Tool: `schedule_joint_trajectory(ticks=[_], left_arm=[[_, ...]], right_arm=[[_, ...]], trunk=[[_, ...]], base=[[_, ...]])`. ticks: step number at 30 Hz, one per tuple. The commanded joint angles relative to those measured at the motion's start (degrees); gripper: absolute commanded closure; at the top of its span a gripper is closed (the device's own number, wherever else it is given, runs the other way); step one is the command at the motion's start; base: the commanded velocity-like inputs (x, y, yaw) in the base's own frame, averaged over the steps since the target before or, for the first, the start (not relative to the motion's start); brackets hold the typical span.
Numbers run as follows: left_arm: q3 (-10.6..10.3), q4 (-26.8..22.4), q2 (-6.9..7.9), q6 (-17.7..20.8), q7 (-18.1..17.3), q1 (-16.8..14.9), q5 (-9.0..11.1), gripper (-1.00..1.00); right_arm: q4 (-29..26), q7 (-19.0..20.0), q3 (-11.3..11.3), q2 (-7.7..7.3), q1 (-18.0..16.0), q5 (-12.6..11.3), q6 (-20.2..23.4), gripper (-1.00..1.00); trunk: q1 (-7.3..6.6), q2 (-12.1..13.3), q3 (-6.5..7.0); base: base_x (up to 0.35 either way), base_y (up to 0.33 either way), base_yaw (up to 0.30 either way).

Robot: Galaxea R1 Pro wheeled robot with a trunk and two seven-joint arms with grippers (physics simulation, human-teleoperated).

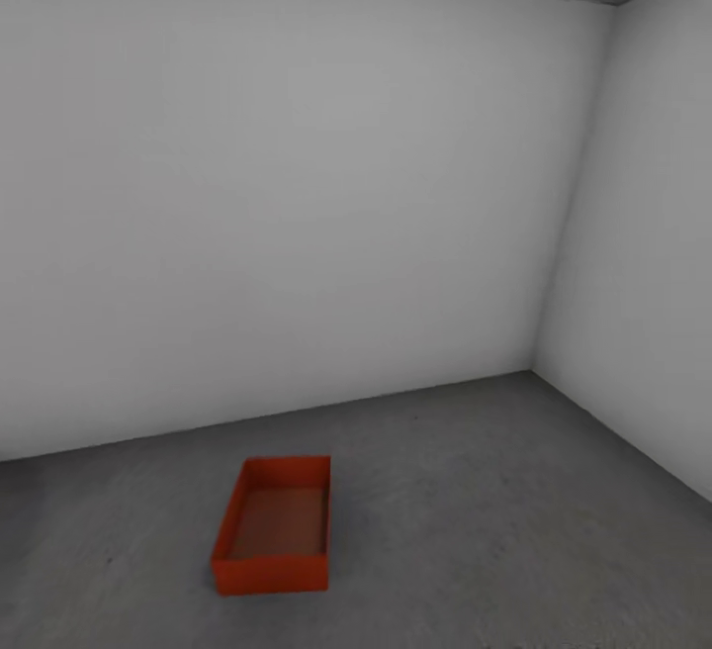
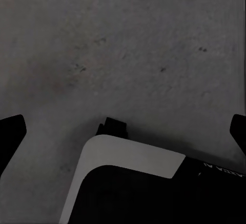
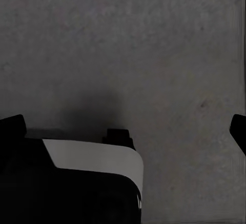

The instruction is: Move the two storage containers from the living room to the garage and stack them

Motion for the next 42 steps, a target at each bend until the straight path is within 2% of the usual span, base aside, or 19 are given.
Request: schedule_joint_trajectory(ticks=[1,42], left_arm=[[-0.5,0.0,0.00,-0.1,0.1,0.0,0.4,-1.00],[-0.6,-0.3,0.27,-0.1,0.1,0.0,-0.1,-1.00]], right_arm=[[0.2,-0.1,0.5,0.01,-0.1,-0.6,-0.3,-1.00],[0.2,0.4,0.6,-0.04,-0.1,-0.4,-0.5,-1.00]], trunk=[[0.00,0.0,-0.06],[0.00,0.0,-1.27]], base=[[0.000,0.000,-0.286],[0.000,0.000,-0.292]])
